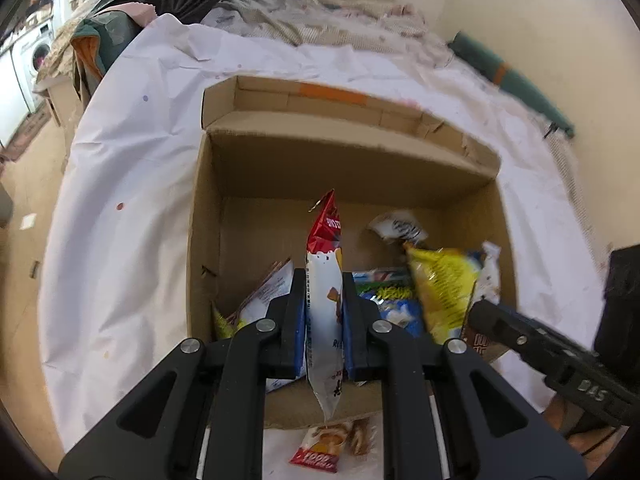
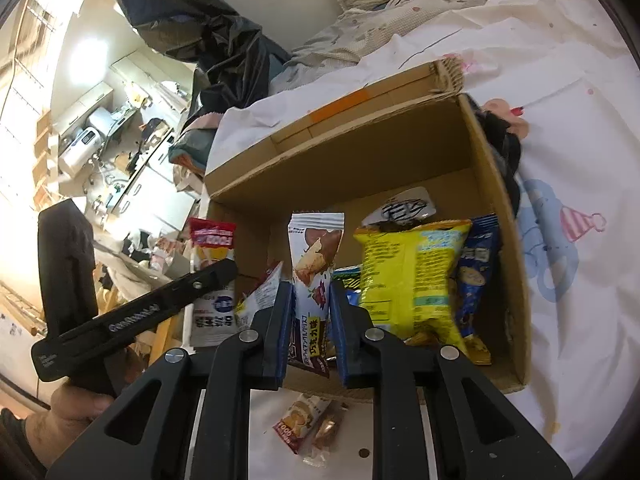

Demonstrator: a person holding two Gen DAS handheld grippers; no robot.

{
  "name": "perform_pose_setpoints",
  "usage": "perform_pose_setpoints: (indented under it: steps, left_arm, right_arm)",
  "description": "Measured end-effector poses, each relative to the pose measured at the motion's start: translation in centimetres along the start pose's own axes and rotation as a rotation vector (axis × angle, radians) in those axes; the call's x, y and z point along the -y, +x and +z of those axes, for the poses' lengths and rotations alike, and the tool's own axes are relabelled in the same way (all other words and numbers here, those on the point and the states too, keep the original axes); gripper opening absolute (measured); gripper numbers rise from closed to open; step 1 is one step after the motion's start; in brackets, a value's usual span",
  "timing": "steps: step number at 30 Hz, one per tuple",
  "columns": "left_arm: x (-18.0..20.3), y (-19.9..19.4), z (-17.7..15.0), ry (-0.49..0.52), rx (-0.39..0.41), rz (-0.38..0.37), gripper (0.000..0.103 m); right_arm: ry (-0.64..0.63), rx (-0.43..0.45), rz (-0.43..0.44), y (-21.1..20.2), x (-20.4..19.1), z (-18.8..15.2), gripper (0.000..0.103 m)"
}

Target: Organize snacks

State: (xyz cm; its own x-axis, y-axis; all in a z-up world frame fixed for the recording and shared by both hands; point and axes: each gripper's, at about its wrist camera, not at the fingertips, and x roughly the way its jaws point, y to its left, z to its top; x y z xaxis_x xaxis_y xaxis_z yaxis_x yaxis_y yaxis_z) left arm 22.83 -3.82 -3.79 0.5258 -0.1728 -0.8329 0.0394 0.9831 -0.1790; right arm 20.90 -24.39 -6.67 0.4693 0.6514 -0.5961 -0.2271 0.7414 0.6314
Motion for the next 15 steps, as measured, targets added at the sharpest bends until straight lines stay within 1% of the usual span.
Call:
perform_pose_setpoints:
  steps: [2, 5, 8, 12, 15]
  left_arm:
    - [0.29, 0.26, -0.14, 0.014, -0.010, 0.001, 0.013]
    - [0.64, 0.75, -0.36, 0.037, -0.017, 0.025, 0.013]
    - [0.58, 1.00, -0.41, 0.025, -0.031, 0.016, 0.013]
    - [0.76, 0.85, -0.36, 0.033, -0.011, 0.019, 0.013]
    - [0.93, 0.77, -0.40, 0.042, -0.010, 0.013, 0.013]
  right_arm:
    - [-0.013, -0.003, -0.008, 0.18, -0.17, -0.06, 0.021]
    - [-0.006, -0.015, -0.013, 0.51, 0.09, -0.07, 0.021]
    - [-0.009, -0.024, -0.015, 0.83, 0.11, -0.02, 0.021]
    - [-0.008, -0.030, -0.016, 1.02, 0.16, -0.09, 0.022]
    - [-0.002, -0.030, -0.011, 0.95, 0.26, -0.14, 0.022]
